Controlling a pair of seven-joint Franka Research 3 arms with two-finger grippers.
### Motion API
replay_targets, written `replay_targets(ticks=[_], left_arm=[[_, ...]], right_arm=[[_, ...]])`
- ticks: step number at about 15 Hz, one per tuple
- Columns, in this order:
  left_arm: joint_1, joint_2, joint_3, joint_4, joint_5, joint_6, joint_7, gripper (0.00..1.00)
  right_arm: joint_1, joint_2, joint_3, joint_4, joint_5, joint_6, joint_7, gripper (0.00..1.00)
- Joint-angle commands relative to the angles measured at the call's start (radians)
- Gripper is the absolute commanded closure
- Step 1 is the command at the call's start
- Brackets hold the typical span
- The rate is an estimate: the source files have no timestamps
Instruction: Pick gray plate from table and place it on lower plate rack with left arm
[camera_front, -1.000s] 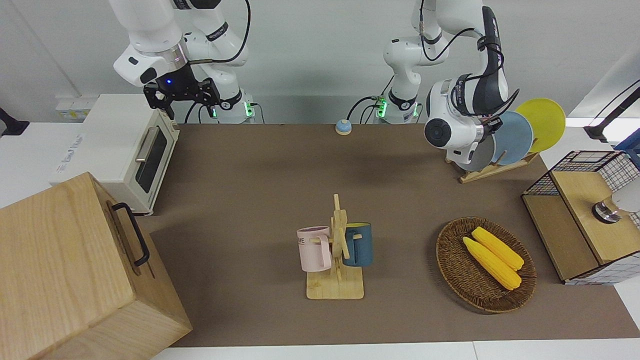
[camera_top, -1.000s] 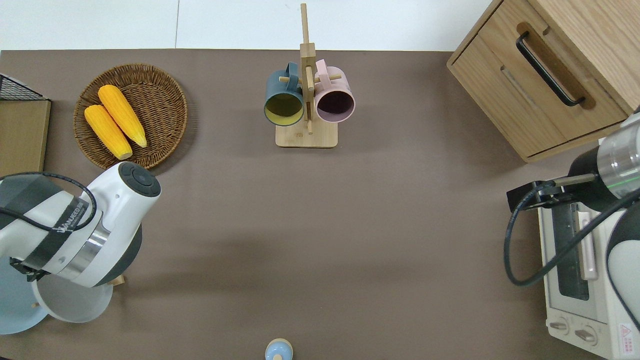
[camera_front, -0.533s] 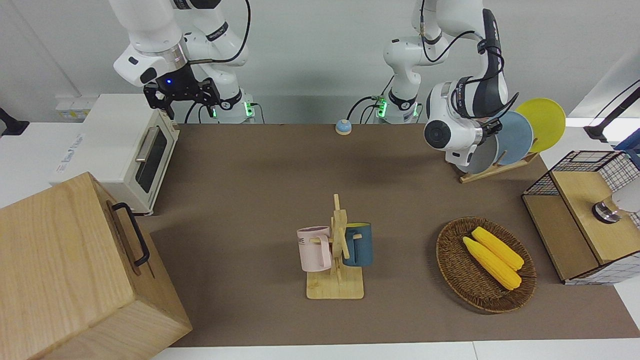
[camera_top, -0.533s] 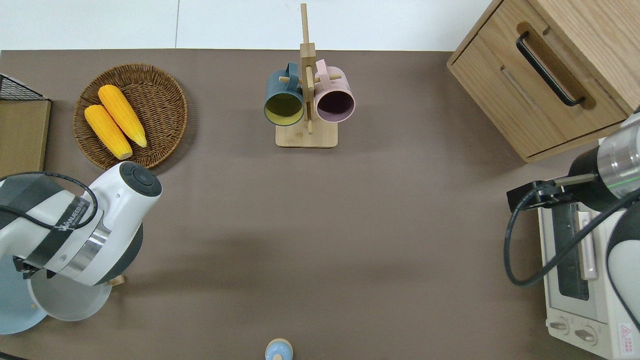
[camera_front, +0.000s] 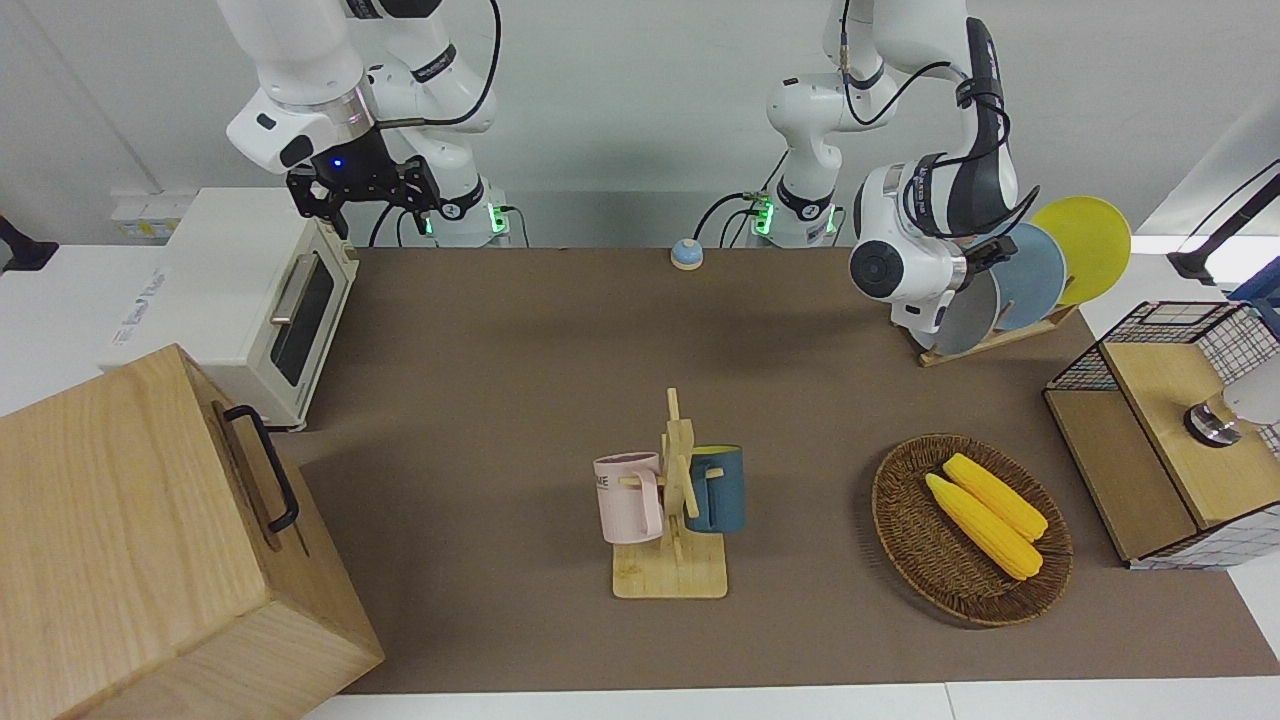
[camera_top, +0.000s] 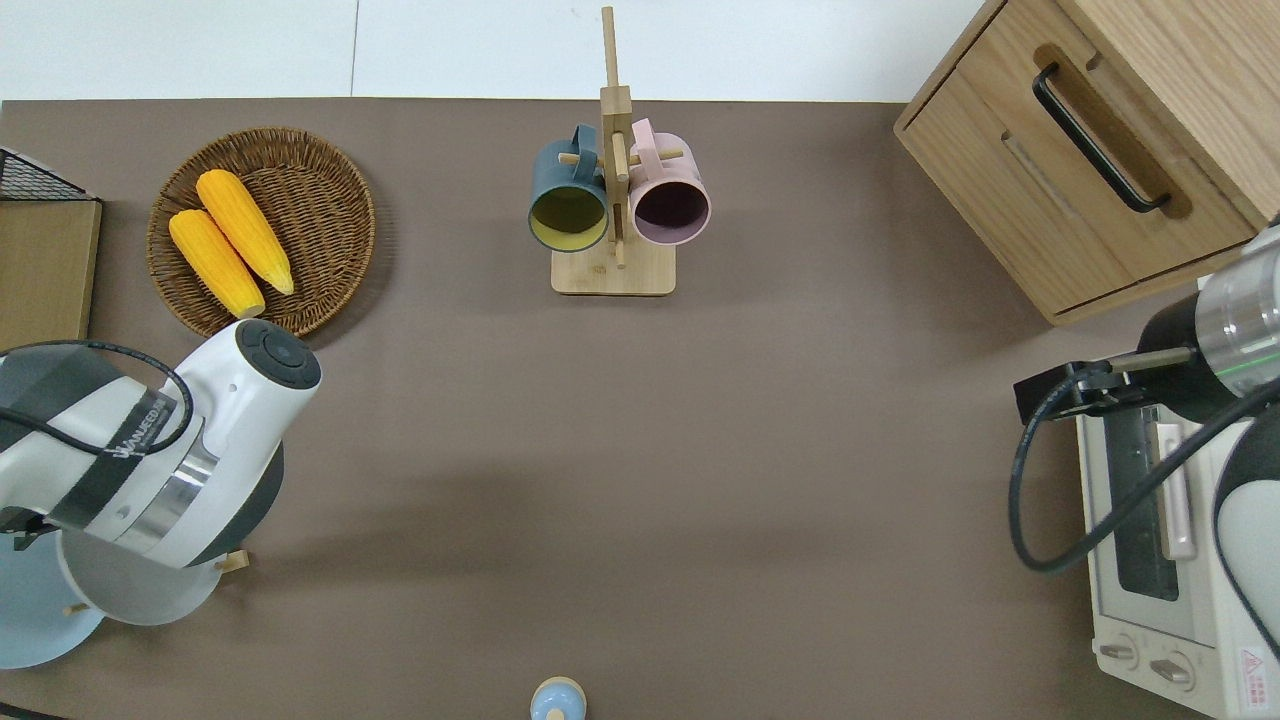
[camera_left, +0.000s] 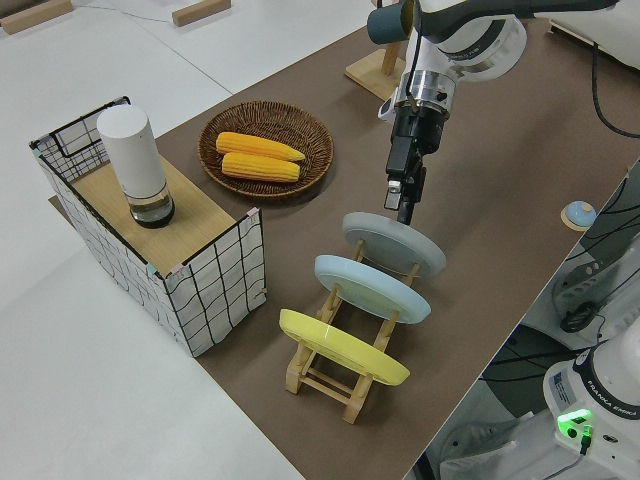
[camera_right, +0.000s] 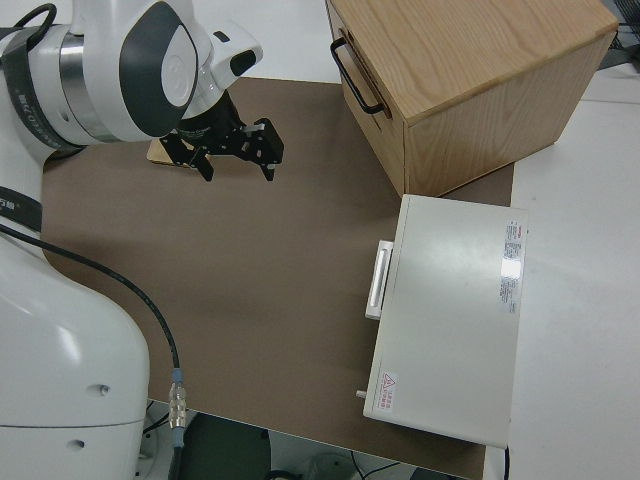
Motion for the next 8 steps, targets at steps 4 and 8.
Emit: replay_targets(ticks=[4,8], left_arm=[[0.016,-0.055,0.03,0.164,-0.229,0.004,0.227,0.02],[0.047,-0.063,0.033,0.26,-0.413,0.007,0.247,0.02]], right_arm=[[-0.023,-0.002,0.021,0.007,-0.006,-0.011,0.012,0.017],[-0.023,-0.002,0.02,0.007,-0.006,-0.011,0.012,0.017]])
